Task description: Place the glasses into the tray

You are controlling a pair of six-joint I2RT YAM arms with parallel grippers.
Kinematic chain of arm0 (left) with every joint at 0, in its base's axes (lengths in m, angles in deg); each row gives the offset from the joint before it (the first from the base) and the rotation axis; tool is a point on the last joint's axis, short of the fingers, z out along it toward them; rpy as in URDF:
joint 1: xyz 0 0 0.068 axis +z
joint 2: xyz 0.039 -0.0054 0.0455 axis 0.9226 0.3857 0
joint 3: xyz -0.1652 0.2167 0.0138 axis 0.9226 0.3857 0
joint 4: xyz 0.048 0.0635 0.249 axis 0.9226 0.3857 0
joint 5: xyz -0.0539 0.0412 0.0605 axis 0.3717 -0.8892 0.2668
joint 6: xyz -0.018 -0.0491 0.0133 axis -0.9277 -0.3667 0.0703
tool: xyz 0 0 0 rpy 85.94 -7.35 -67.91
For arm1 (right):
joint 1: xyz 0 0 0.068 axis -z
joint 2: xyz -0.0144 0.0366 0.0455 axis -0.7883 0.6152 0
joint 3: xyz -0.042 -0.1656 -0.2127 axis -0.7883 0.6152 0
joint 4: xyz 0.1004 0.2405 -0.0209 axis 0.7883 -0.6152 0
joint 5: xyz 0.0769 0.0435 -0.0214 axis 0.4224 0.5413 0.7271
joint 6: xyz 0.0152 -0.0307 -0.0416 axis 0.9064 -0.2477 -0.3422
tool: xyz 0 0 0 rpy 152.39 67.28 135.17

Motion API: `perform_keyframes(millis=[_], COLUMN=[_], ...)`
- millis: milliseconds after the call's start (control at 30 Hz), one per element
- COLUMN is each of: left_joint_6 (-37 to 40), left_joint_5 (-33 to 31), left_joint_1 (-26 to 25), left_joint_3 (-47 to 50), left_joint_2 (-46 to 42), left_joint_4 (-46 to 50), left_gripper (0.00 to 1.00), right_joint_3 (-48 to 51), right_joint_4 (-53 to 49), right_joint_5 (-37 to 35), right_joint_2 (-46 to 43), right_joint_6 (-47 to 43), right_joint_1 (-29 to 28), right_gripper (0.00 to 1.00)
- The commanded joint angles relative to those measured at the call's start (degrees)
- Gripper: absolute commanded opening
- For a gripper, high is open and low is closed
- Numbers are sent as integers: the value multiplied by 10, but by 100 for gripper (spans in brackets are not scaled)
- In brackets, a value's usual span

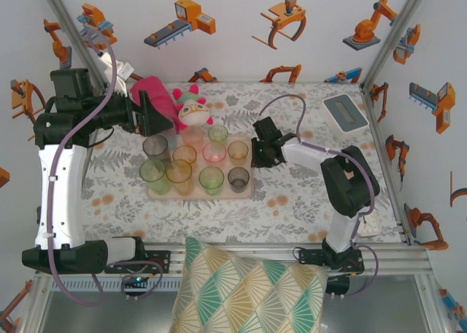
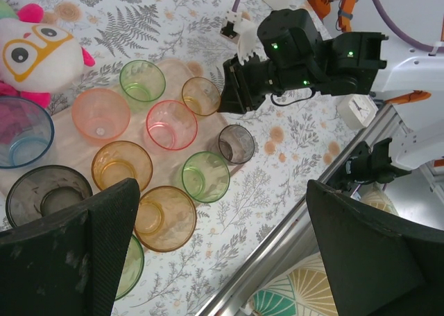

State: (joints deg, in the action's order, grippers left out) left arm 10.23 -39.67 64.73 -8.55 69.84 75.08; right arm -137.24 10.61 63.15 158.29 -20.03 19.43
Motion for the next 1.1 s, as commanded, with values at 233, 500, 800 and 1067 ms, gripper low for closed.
perform_keyframes(millis=[233, 500, 800, 1067], left_joint_6=[12, 13, 10, 6], left_joint_5=[15, 15, 17, 16], left_joint_1=[2, 3, 2, 2], left_joint_3=[6, 9, 6, -4], left_joint_2=[-2, -2, -1, 3], left_joint_4=[6, 5, 2, 1], left_gripper=[97, 97, 97, 97], right_joint_3=[-3, -8, -17, -14], right_joint_4=[20, 18, -5, -23], right_joint_5=[14, 21, 5, -14], right_joint_2=[24, 37, 39, 33], right_joint_6=[13, 12, 0, 2], right_joint_1=[6, 10, 14, 28], right_gripper=[24, 21, 7, 2])
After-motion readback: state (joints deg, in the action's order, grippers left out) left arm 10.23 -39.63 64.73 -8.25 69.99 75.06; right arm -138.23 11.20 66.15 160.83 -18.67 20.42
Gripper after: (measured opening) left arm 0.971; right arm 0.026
